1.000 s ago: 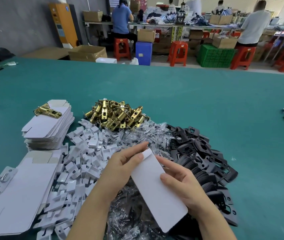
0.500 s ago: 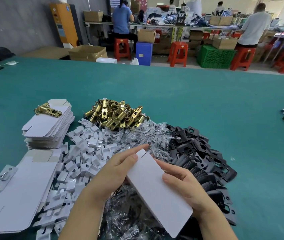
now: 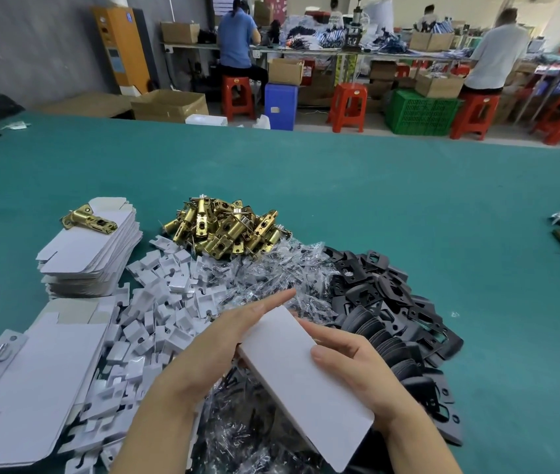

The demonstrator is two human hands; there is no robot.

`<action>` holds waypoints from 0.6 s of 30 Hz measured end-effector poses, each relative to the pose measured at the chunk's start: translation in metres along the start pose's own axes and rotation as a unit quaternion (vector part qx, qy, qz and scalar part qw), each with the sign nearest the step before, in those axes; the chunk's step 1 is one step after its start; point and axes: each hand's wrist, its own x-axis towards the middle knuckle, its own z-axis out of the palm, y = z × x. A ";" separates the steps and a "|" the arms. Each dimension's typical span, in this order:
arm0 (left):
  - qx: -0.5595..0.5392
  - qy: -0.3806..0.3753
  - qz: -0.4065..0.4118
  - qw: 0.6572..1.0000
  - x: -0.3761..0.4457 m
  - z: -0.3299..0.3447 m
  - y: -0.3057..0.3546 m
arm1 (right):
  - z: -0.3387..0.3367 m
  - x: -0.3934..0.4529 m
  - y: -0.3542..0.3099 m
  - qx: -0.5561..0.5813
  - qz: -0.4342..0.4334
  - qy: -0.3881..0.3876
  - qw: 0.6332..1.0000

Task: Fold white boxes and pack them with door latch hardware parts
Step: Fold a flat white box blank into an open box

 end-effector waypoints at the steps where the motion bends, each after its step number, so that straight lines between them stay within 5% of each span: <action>1: 0.008 -0.010 0.007 1.000 -0.001 0.000 0.000 | 0.000 0.000 0.000 -0.001 -0.001 -0.003 1.000; 10: 0.045 -0.055 0.007 0.997 -0.003 -0.005 -0.006 | -0.009 -0.002 0.001 0.001 0.012 -0.026 1.000; 18: -0.185 -0.090 0.000 0.979 -0.001 -0.001 -0.006 | -0.008 -0.005 -0.005 0.051 0.014 -0.044 0.998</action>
